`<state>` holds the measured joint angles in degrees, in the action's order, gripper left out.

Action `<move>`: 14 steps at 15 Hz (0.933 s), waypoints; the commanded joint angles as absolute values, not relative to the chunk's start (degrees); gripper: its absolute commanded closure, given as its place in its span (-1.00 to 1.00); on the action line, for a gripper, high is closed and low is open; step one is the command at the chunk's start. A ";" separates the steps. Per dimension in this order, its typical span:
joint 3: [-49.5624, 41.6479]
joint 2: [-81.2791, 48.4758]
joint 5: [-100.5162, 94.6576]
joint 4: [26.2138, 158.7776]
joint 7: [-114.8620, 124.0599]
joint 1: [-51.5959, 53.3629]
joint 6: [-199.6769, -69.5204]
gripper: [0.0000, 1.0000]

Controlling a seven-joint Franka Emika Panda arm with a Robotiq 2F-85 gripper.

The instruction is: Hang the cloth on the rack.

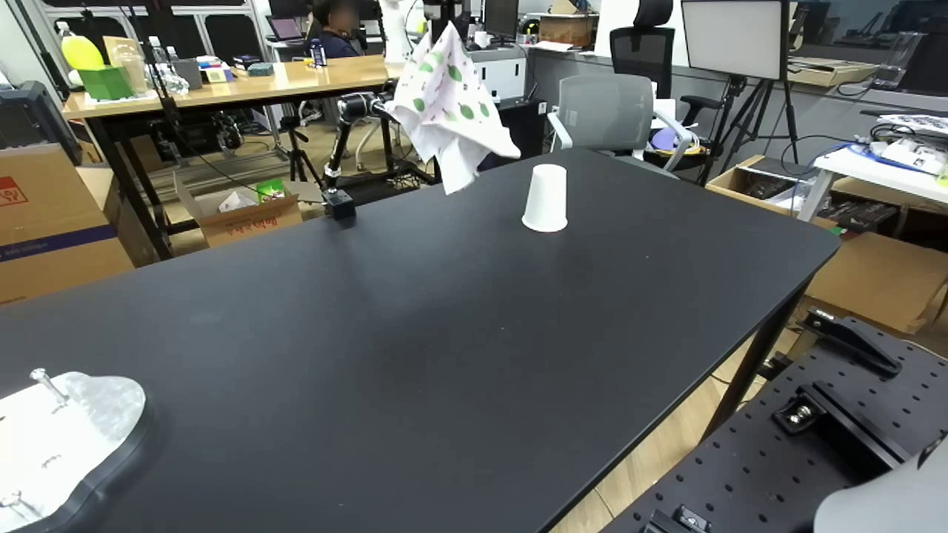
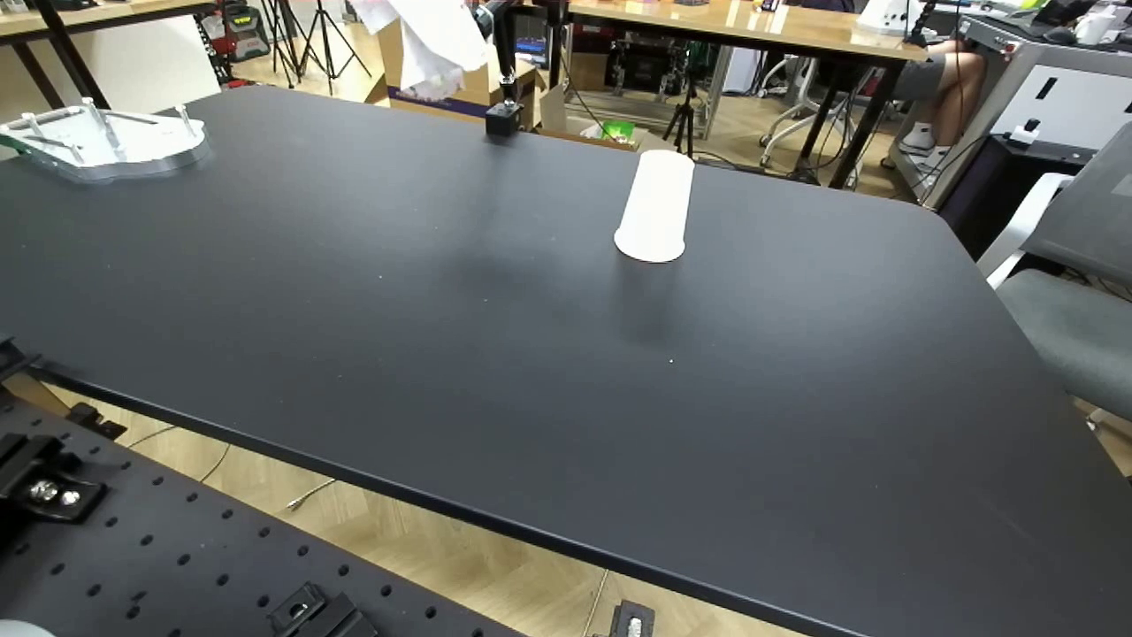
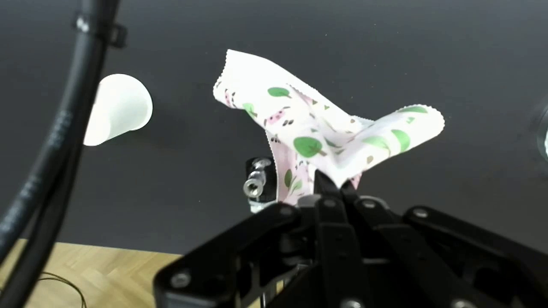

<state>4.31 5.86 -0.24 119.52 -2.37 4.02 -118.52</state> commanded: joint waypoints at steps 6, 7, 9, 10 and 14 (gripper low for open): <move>2.06 -2.19 -1.22 100.68 -3.21 1.95 -103.70 0.98; 1.93 -3.22 -1.32 98.95 -3.11 1.80 -102.94 0.98; 1.57 -5.22 -1.61 96.03 -2.34 1.45 -102.80 0.98; 1.32 -6.10 -1.68 94.82 -1.53 1.28 -103.47 0.98; 0.59 -8.56 -1.89 90.13 0.05 0.84 -103.64 0.98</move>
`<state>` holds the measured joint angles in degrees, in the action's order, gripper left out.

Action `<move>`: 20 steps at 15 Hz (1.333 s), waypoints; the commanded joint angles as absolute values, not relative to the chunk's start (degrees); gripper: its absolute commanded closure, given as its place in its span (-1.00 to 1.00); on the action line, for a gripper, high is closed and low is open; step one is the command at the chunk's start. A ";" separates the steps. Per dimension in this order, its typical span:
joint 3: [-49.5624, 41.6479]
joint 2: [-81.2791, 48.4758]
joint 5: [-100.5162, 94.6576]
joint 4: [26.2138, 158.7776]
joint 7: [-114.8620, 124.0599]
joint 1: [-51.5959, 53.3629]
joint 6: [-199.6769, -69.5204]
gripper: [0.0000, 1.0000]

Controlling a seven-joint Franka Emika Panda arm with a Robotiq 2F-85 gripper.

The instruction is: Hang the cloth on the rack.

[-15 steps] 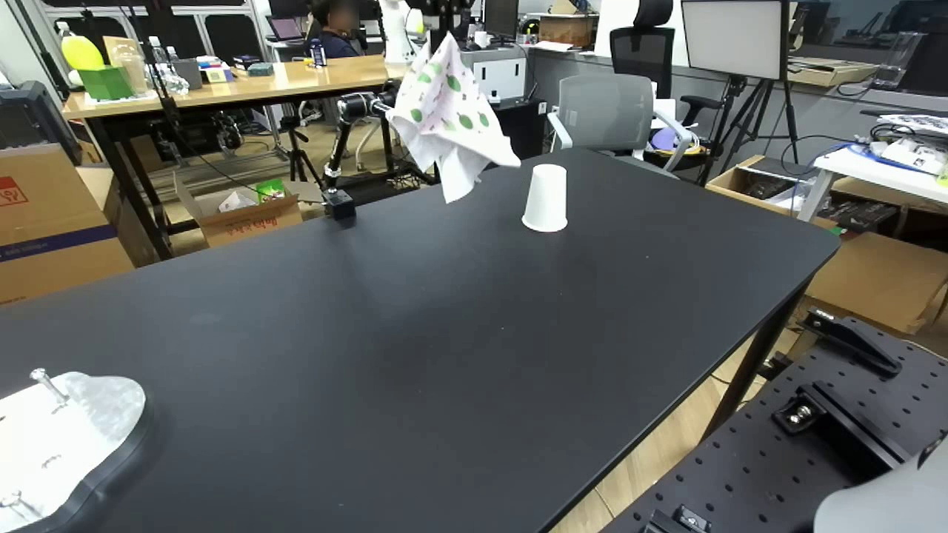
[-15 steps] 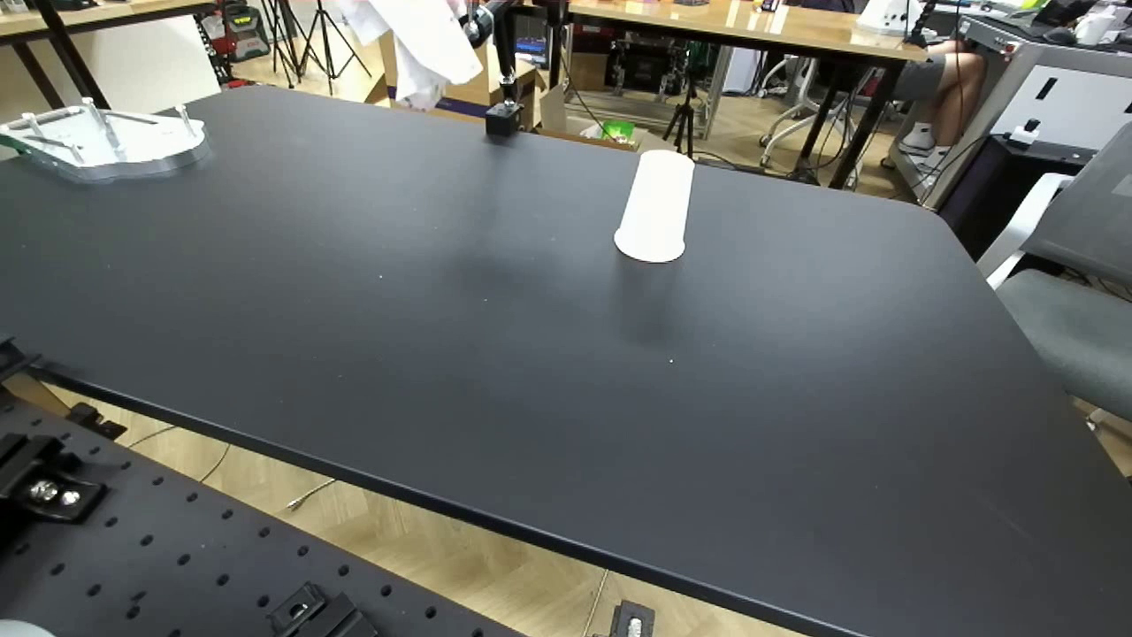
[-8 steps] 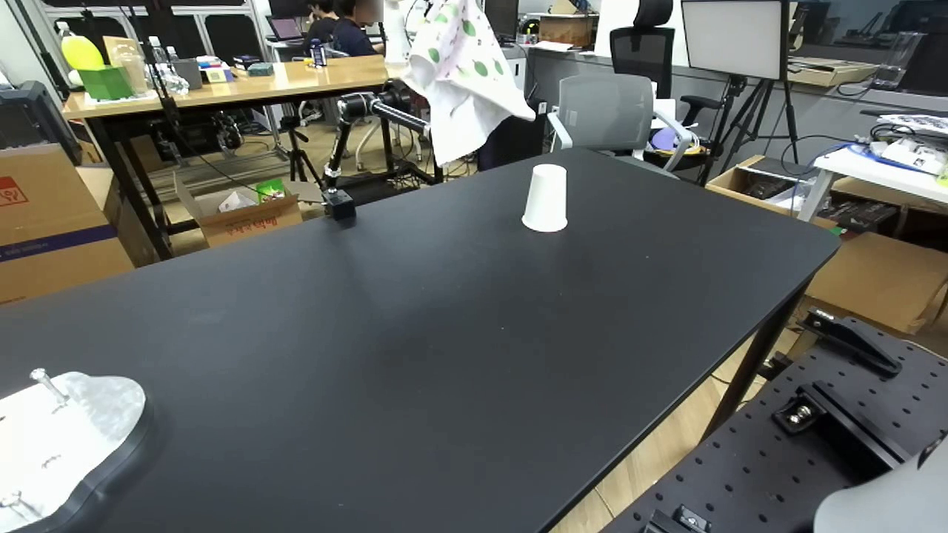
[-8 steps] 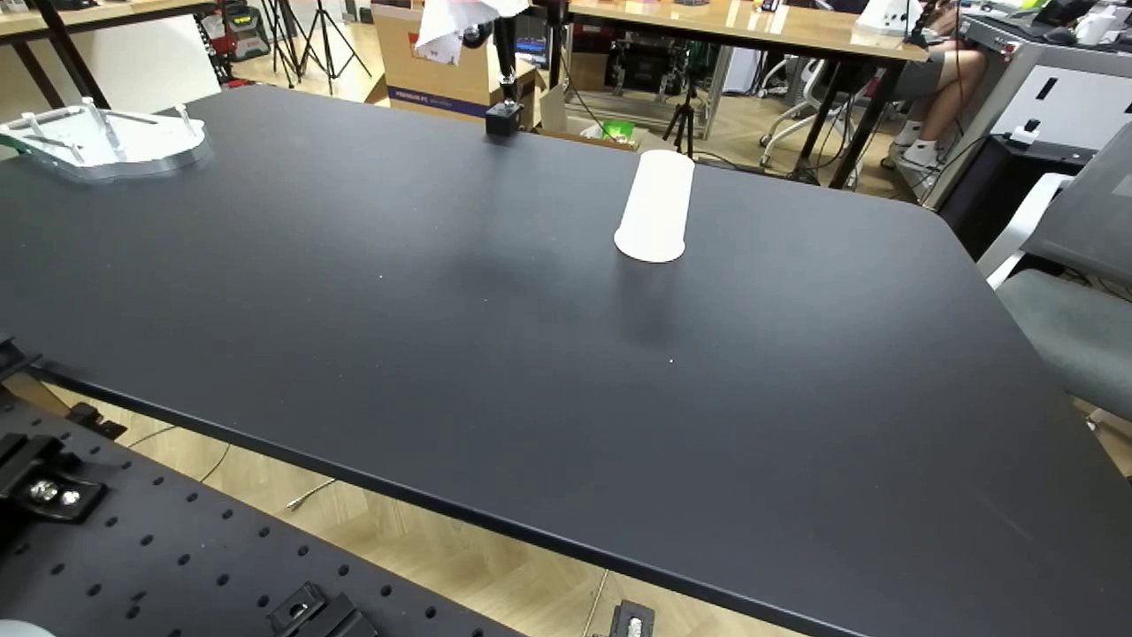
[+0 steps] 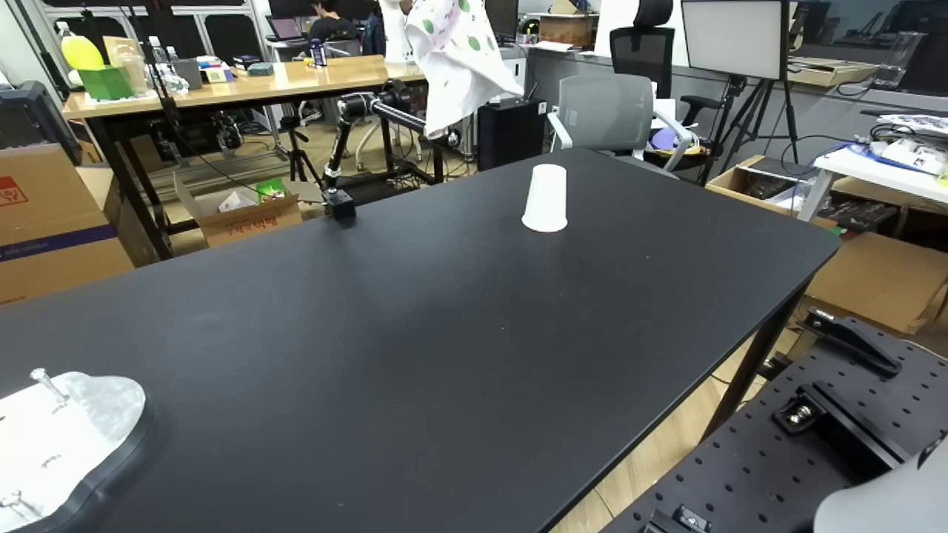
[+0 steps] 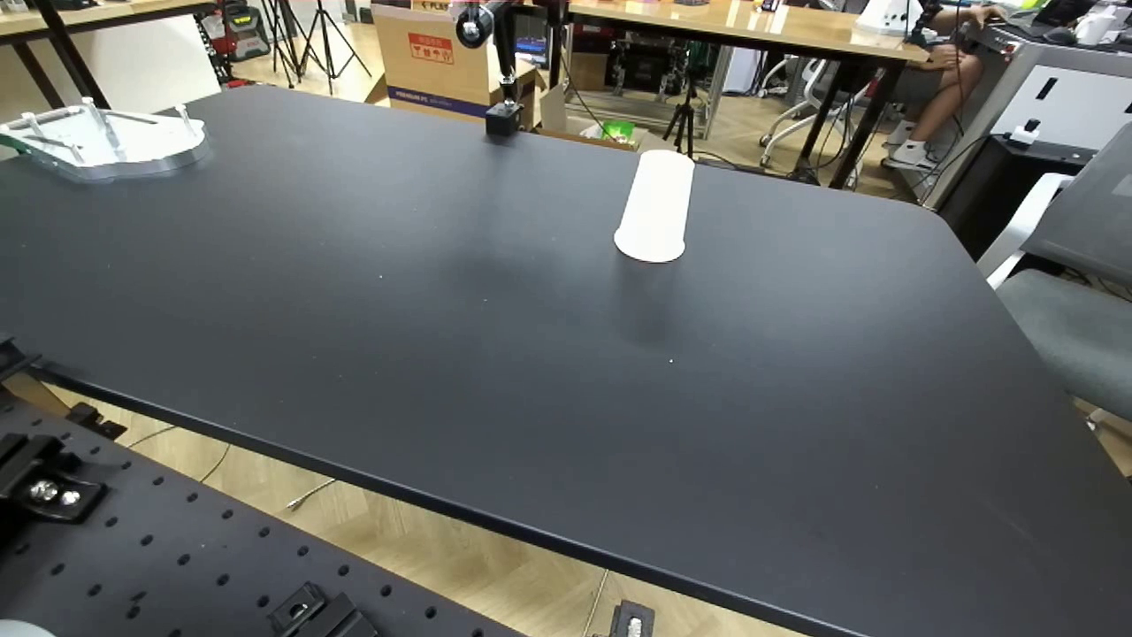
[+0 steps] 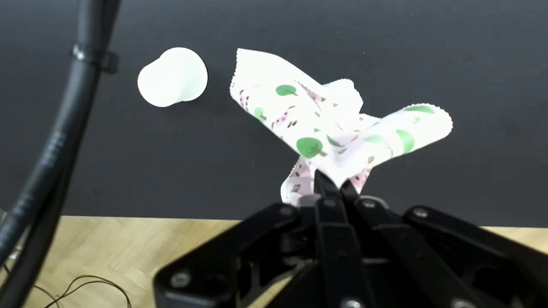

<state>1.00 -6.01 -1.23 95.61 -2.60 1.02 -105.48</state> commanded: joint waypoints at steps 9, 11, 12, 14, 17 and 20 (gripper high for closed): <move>1.09 -10.90 -1.26 92.35 -0.81 1.48 -103.72 0.98; 1.40 -11.50 -1.07 93.52 -0.93 1.72 -103.81 0.98; 1.52 -11.77 -0.90 94.00 -1.12 1.83 -103.74 0.98; 1.77 -12.23 -0.78 95.21 -1.43 2.06 -103.72 0.98; 2.25 -12.86 -0.52 96.67 -1.77 2.31 -103.35 0.98; 2.65 -13.23 -0.24 98.30 -2.13 2.59 -102.83 0.98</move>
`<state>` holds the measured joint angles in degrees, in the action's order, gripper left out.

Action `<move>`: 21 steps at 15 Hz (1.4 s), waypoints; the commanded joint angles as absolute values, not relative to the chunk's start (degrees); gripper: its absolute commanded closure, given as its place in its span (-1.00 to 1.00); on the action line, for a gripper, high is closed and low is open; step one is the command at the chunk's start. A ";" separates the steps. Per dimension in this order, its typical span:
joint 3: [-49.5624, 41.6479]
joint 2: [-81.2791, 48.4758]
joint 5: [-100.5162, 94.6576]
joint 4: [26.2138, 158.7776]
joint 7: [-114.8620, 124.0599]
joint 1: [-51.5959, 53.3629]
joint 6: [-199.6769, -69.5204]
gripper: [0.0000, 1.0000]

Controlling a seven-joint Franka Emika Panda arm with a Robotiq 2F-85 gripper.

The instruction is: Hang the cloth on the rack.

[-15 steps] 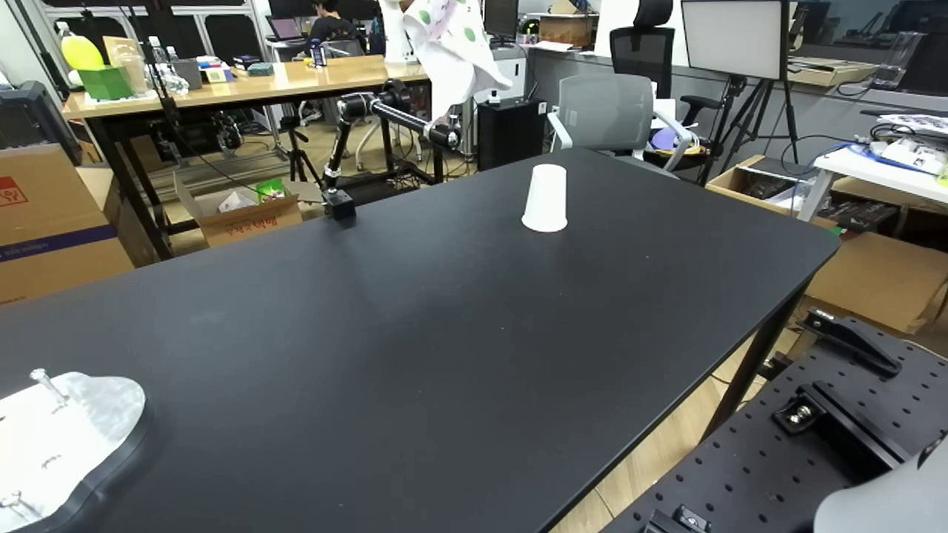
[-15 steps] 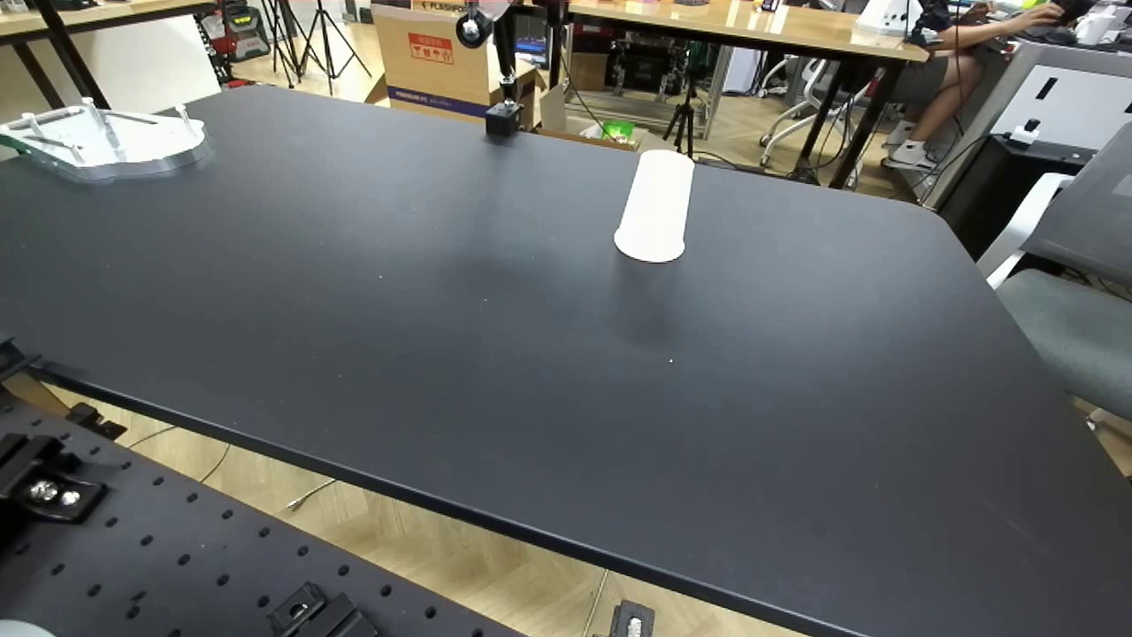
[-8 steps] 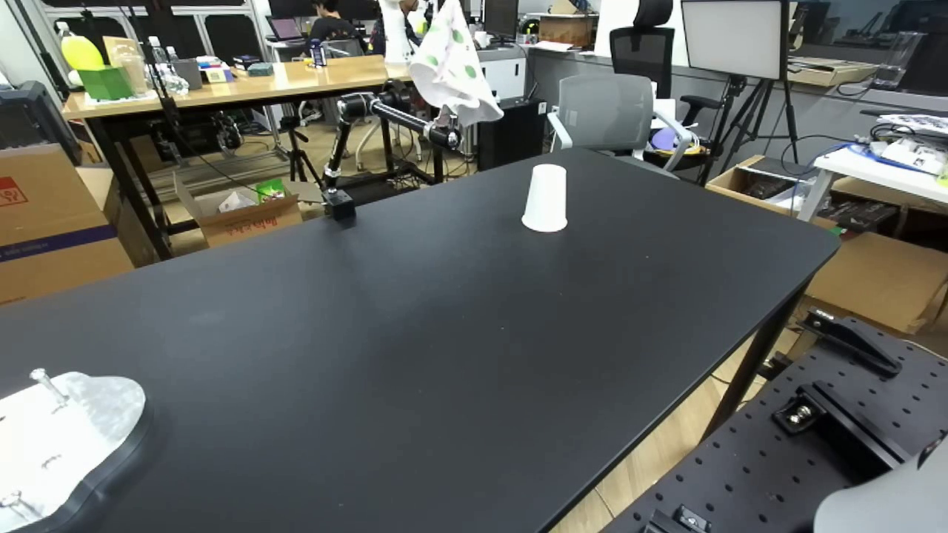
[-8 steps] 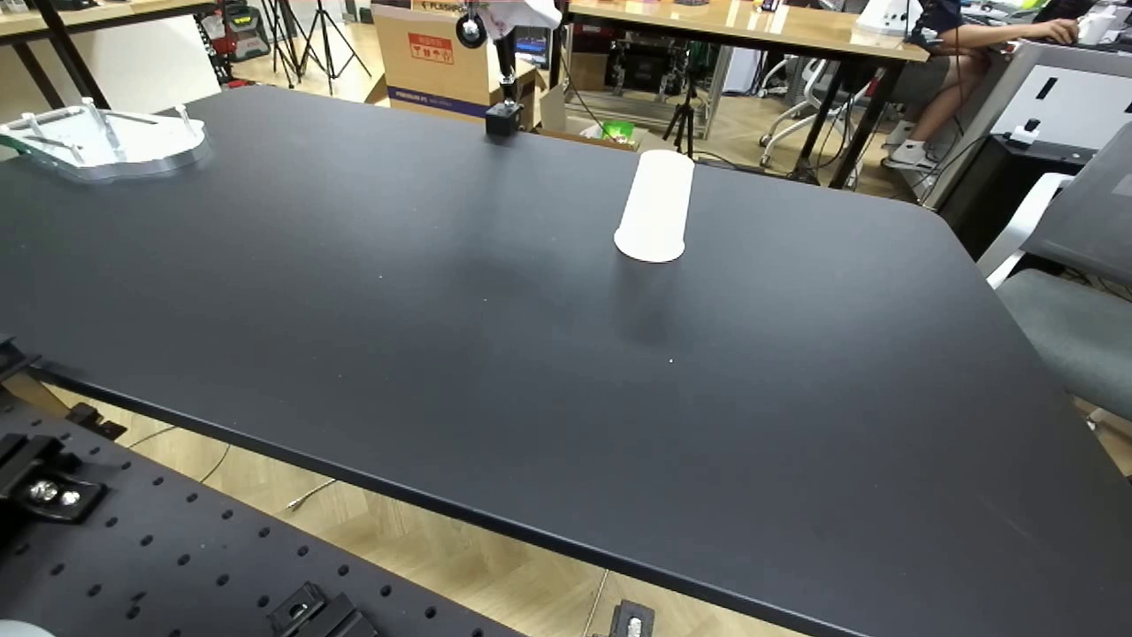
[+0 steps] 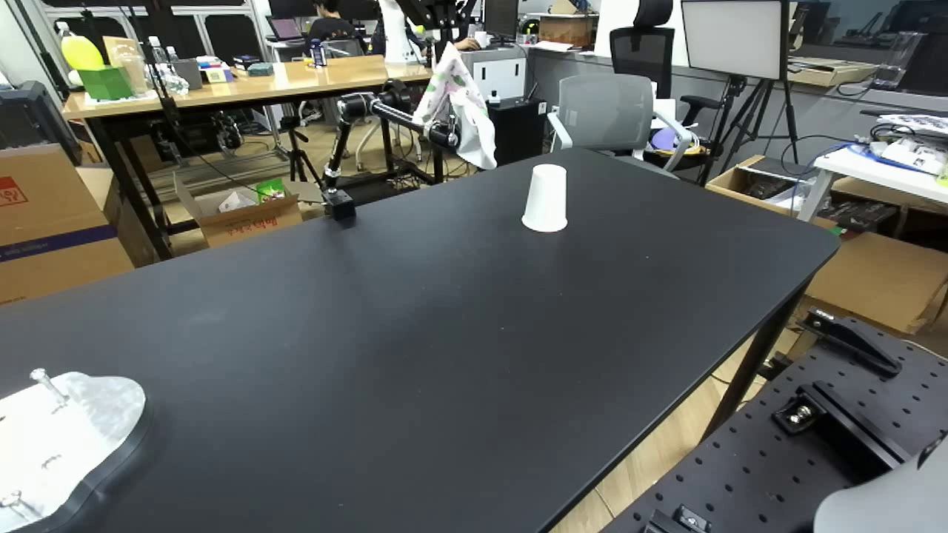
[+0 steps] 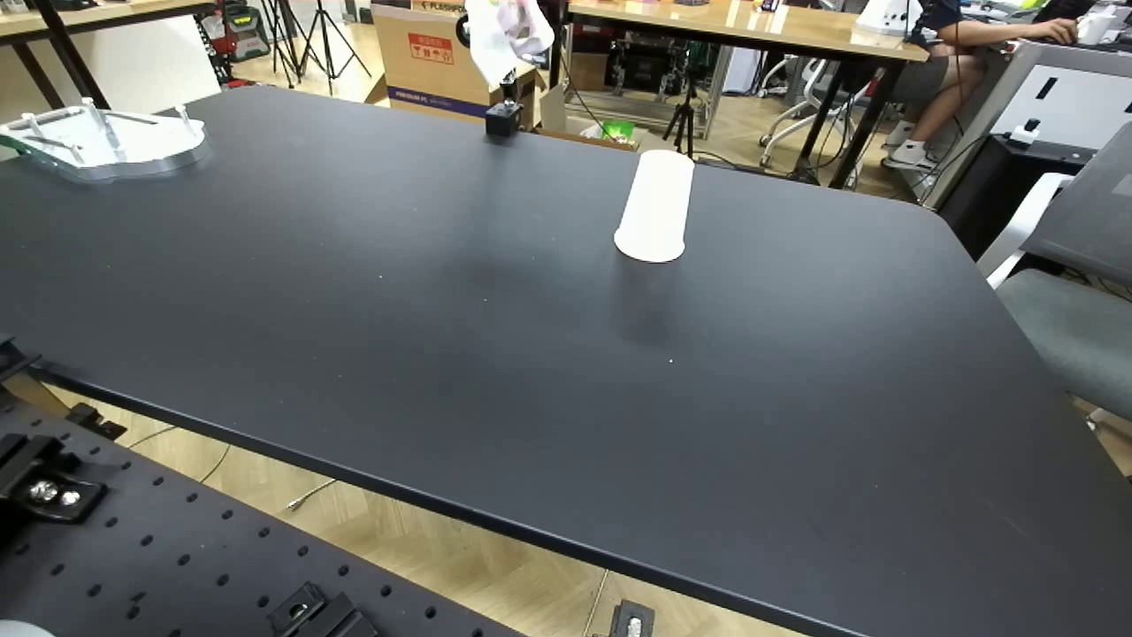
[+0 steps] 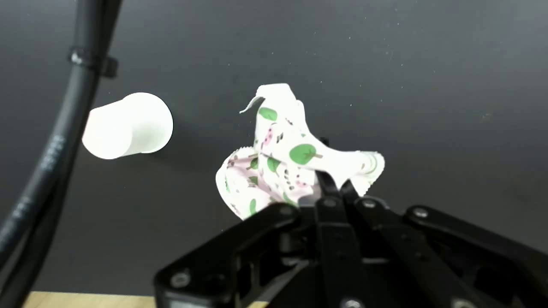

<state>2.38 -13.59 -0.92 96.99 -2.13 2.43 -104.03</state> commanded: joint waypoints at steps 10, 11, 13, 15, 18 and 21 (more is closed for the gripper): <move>3.02 -12.56 2.79 103.53 -3.64 2.32 -101.41 0.98; 2.97 -12.52 2.95 103.67 -3.50 2.28 -101.34 0.44; 2.93 -12.37 2.75 103.83 -3.81 2.23 -101.41 0.30; 2.94 -12.22 2.55 103.73 -3.81 2.27 -101.36 0.04; 3.03 -11.74 2.24 103.08 -3.84 2.45 -101.26 -0.39; 3.20 -10.83 1.91 102.68 -4.03 2.74 -101.26 -0.80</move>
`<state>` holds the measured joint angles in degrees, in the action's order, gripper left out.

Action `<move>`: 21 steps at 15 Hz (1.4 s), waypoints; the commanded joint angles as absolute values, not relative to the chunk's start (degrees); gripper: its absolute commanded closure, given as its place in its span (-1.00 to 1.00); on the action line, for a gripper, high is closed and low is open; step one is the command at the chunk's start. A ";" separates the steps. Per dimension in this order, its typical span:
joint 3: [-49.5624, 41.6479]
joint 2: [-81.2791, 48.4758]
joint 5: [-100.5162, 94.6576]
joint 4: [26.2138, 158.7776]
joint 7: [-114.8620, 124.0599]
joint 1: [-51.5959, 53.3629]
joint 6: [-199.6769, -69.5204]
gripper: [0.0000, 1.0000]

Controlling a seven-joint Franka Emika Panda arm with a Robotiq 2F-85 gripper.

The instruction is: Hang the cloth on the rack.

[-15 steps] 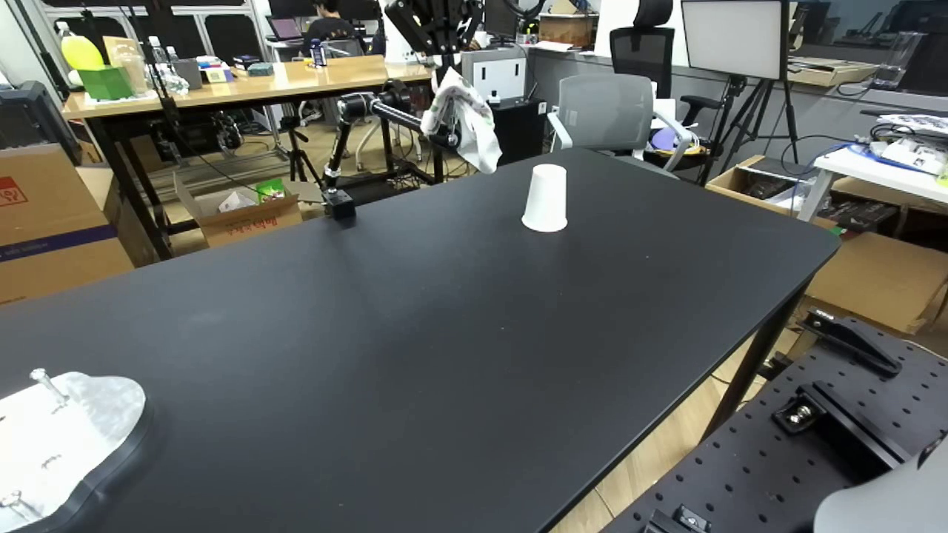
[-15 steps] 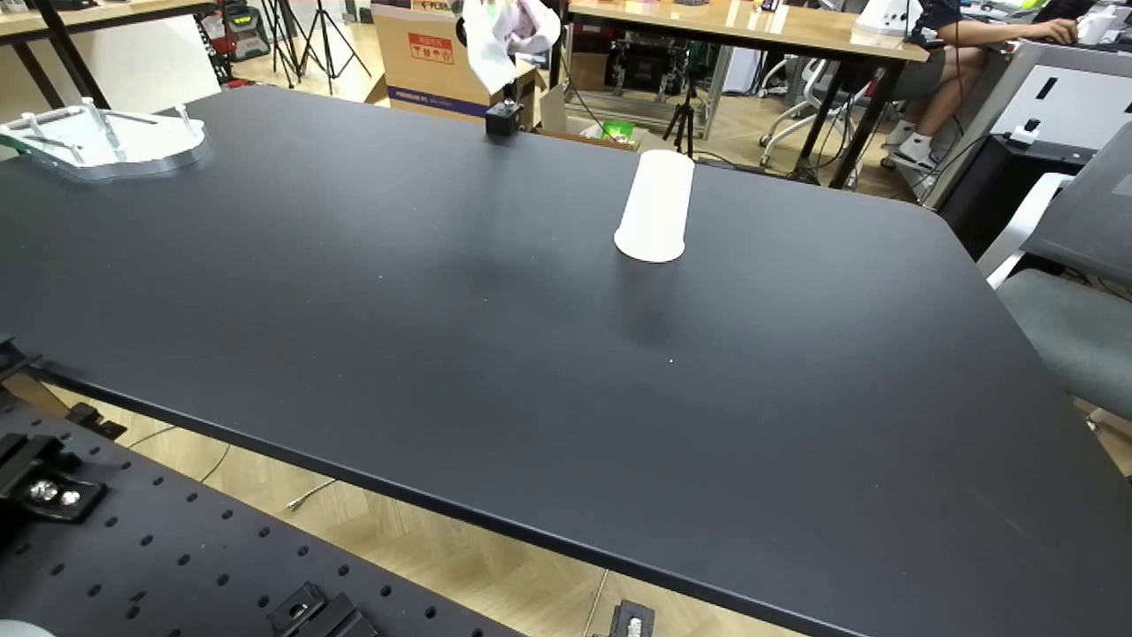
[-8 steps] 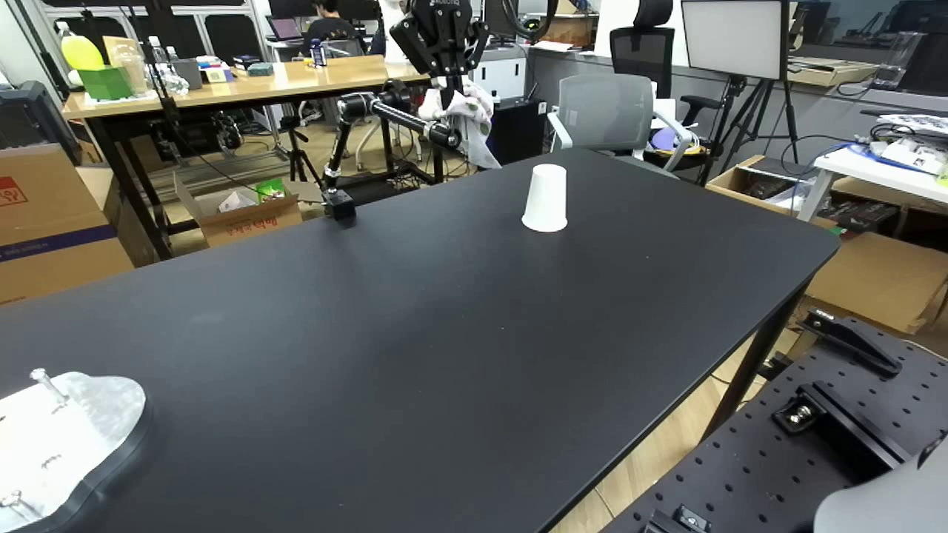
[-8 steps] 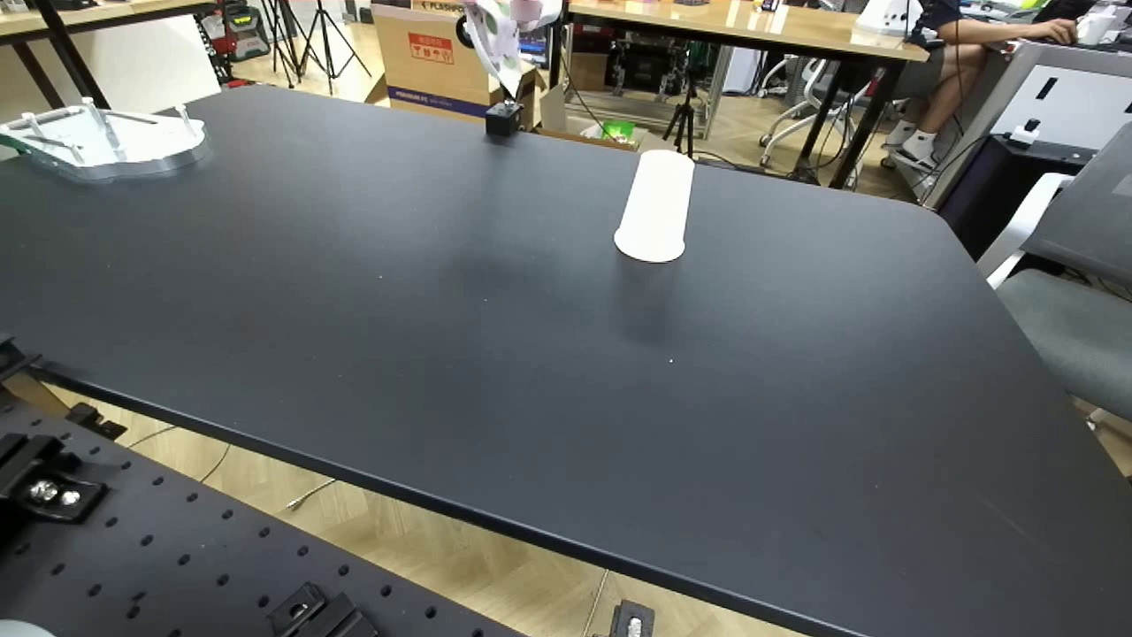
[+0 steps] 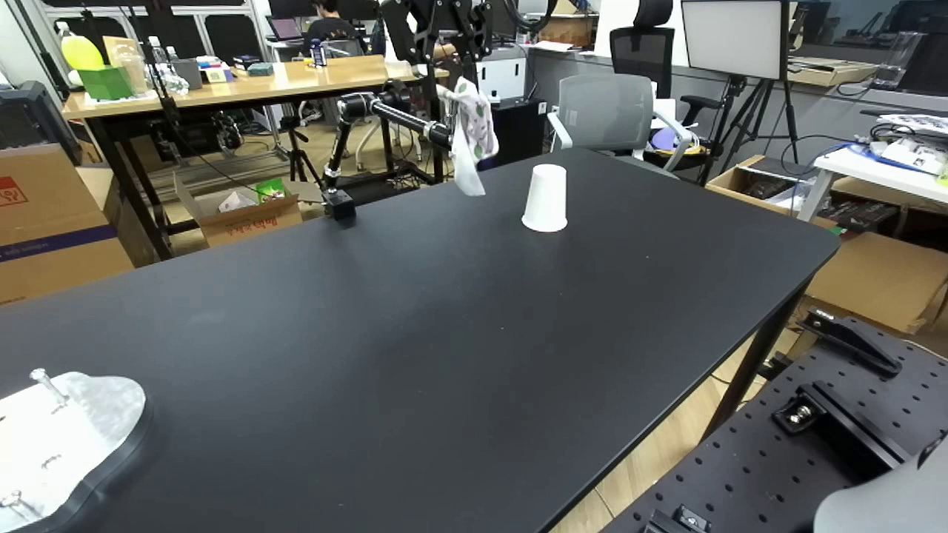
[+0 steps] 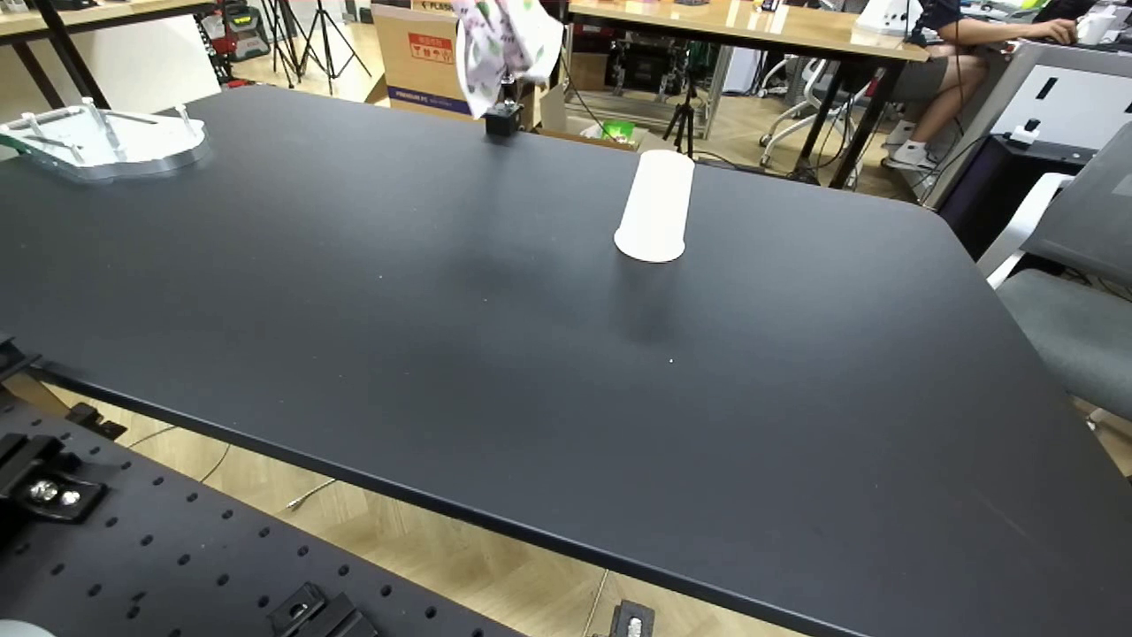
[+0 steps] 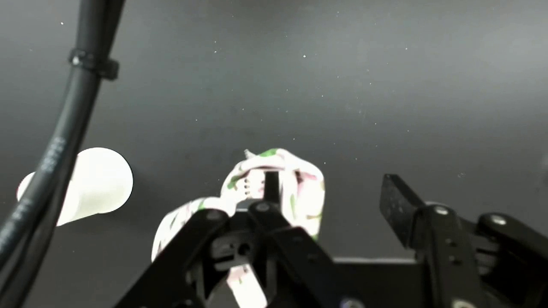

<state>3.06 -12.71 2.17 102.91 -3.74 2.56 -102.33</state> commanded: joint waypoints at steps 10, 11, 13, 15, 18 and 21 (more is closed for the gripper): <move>4.04 -1.98 -1.35 116.70 -5.29 3.97 -110.37 -1.00; 4.37 -0.36 -2.23 120.21 -4.89 4.30 -113.10 -1.00; 4.89 2.44 -2.83 126.44 -4.21 4.78 -118.56 -1.00; 5.17 4.86 -5.46 133.02 -1.68 5.11 -126.87 -1.00; 5.14 6.22 -9.56 140.98 3.77 4.60 -137.79 -1.00; 5.08 3.85 -7.85 140.20 1.48 4.60 -137.89 -1.00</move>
